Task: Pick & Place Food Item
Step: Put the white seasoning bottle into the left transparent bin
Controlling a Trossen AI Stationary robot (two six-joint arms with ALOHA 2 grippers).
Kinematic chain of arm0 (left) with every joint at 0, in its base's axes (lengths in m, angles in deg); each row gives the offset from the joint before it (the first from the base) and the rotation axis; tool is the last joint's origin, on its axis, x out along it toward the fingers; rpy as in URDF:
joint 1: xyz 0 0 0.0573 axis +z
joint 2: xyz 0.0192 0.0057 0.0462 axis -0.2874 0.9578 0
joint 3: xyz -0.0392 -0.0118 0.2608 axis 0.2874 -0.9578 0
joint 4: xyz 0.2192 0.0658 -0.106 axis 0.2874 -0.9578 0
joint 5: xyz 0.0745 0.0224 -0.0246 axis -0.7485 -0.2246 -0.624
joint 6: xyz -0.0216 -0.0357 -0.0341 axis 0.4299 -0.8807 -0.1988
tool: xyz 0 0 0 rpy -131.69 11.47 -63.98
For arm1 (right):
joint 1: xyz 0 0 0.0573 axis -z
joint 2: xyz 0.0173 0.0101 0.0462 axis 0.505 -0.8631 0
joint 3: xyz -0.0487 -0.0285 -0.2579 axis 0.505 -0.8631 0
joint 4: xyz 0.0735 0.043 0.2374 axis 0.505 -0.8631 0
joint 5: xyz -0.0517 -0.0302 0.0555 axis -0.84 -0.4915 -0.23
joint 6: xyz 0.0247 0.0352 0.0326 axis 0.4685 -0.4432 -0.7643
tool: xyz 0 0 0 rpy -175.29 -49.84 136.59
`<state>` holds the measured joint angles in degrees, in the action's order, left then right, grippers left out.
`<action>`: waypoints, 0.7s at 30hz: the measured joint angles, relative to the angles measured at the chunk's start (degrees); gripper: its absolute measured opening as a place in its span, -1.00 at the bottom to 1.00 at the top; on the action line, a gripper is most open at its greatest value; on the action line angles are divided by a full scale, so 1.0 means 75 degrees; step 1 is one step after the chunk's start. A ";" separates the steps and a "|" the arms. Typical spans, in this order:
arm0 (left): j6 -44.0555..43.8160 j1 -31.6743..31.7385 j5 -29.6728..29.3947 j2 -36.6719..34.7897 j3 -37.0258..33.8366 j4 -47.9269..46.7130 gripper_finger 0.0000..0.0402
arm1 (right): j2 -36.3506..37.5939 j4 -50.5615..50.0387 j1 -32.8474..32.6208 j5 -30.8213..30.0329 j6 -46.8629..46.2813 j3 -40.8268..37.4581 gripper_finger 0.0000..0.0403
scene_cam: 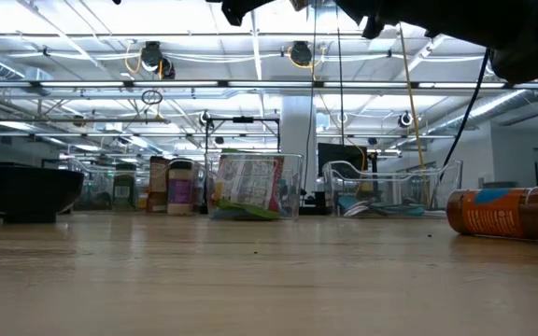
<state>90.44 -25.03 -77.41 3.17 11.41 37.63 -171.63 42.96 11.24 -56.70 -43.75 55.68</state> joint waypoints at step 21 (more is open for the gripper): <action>0.0222 -0.0047 -0.1304 -0.0019 0.0006 -0.1449 0.72 | 0.0381 -0.1282 -0.0006 -0.0985 -0.0268 0.0006 -0.03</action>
<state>92.10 -25.38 -87.20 3.02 11.45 26.76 -168.77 33.35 11.20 -64.09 -45.77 55.72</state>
